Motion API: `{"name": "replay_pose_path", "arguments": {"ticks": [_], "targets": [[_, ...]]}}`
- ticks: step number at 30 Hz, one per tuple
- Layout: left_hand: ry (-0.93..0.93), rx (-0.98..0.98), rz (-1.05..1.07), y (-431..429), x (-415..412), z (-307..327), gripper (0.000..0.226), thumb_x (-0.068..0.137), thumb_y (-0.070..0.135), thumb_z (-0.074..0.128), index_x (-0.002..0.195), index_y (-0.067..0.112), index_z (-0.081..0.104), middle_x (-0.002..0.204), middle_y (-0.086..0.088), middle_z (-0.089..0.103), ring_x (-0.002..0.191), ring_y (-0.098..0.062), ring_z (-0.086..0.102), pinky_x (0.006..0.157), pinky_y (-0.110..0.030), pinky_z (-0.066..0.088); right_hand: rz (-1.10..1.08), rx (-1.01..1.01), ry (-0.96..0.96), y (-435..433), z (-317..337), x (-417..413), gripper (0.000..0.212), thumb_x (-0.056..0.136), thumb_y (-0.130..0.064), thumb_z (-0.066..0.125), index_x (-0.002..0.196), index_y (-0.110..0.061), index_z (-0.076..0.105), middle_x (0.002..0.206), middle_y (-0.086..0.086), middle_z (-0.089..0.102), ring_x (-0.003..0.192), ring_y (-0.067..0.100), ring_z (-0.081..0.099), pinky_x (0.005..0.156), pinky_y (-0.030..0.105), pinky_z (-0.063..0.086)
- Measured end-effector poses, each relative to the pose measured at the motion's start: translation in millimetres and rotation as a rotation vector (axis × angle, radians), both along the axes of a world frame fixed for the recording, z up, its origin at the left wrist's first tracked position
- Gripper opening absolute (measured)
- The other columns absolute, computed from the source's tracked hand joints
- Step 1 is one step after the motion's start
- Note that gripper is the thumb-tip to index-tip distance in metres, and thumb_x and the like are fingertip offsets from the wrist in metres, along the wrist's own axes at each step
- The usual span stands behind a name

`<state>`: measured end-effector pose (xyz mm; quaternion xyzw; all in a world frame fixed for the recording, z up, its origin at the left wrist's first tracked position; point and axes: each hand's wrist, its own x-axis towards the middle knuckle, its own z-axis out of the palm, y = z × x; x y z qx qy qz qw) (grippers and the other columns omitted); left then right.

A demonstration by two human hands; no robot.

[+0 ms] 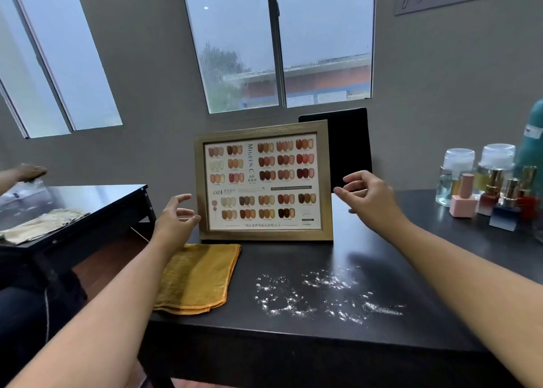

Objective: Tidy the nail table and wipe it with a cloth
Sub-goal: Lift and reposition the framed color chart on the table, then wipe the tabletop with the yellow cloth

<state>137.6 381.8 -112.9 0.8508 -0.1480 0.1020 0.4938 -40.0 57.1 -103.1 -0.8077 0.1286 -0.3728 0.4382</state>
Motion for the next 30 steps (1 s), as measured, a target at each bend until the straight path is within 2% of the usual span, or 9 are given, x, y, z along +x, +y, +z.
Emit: {"name": "replay_pose_path", "arguments": {"ticks": [2,3,8,14,17,21,25,28,30], "targets": [[-0.042,0.003,0.004,9.4,-4.1,7.3,0.047,0.085,0.02,0.065,0.128,0.028,0.046,0.104,-0.001,0.06,0.098,-0.019,0.059,0.083,-0.037,0.05,-0.096,-0.148,-0.072,10.1,5.9,-6.5,0.016,0.084,-0.033,0.066,0.089,-0.019,0.06,0.075,-0.007,0.063,0.063,0.007,0.06,0.054,0.005,0.042],[-0.057,0.005,0.002,14.3,-5.8,11.4,0.044,0.085,0.022,0.064,0.126,0.027,0.048,0.105,-0.001,0.06,0.098,-0.019,0.059,0.082,-0.036,0.049,-0.117,-0.216,-0.095,17.3,9.1,-9.4,0.013,0.084,-0.031,0.065,0.082,-0.02,0.059,0.069,-0.01,0.06,0.06,0.004,0.057,0.05,0.003,0.04],[-0.099,0.062,-0.047,41.7,-18.5,29.1,0.032,0.085,0.025,0.064,0.116,0.023,0.055,0.105,-0.002,0.061,0.096,-0.019,0.06,0.084,-0.034,0.048,0.093,-0.34,0.006,74.1,26.8,-5.9,0.012,0.082,-0.03,0.066,0.077,-0.021,0.061,0.07,-0.011,0.061,0.063,0.002,0.055,0.059,0.009,0.042],[-0.017,0.401,-0.036,56.5,-34.0,5.7,0.04,0.084,0.03,0.066,0.121,0.016,0.056,0.107,-0.002,0.06,0.097,-0.017,0.057,0.081,-0.027,0.045,0.38,-0.425,0.474,149.2,18.9,27.3,0.033,0.084,-0.044,0.064,0.105,-0.018,0.066,0.107,-0.003,0.065,0.096,0.013,0.059,0.08,0.025,0.048],[0.01,0.592,-0.042,56.1,-36.9,-9.5,0.049,0.084,0.038,0.063,0.126,0.014,0.053,0.115,-0.006,0.058,0.102,-0.019,0.056,0.086,-0.027,0.043,0.383,-0.467,0.609,169.9,6.7,41.5,0.048,0.085,-0.045,0.061,0.121,-0.014,0.058,0.121,0.004,0.061,0.106,0.019,0.057,0.09,0.031,0.048],[0.022,0.639,0.03,55.8,-35.0,-19.4,0.053,0.083,0.046,0.06,0.124,0.012,0.056,0.121,-0.01,0.055,0.111,-0.024,0.054,0.093,-0.03,0.042,0.349,-0.495,0.714,184.3,-5.1,53.4,0.067,0.082,-0.047,0.066,0.134,-0.01,0.048,0.134,0.01,0.054,0.12,0.025,0.052,0.099,0.035,0.044],[0.057,0.675,0.062,51.2,-34.0,-17.5,0.04,0.083,0.044,0.061,0.109,0.014,0.062,0.113,-0.005,0.062,0.106,-0.024,0.057,0.093,-0.037,0.046,0.321,-0.461,0.738,195.2,-10.1,59.5,0.051,0.082,-0.039,0.069,0.119,-0.006,0.057,0.113,0.01,0.063,0.106,0.026,0.059,0.087,0.034,0.049],[0.096,0.726,0.019,45.2,-38.4,-12.8,0.028,0.087,0.038,0.058,0.101,0.014,0.062,0.105,-0.005,0.063,0.094,-0.021,0.057,0.082,-0.032,0.047,0.342,-0.409,0.705,202.0,-12.2,58.8,0.038,0.085,-0.026,0.068,0.117,-0.006,0.061,0.107,0.01,0.065,0.091,0.02,0.058,0.073,0.028,0.044],[0.117,0.68,-0.009,44.3,-42.2,-5.8,0.022,0.09,0.035,0.055,0.099,0.015,0.057,0.105,-0.005,0.06,0.087,-0.017,0.054,0.075,-0.029,0.043,0.383,-0.28,0.632,201.3,-11.1,55.6,0.028,0.087,-0.02,0.065,0.112,-0.01,0.062,0.107,0.007,0.065,0.09,0.017,0.059,0.073,0.027,0.047]]}}
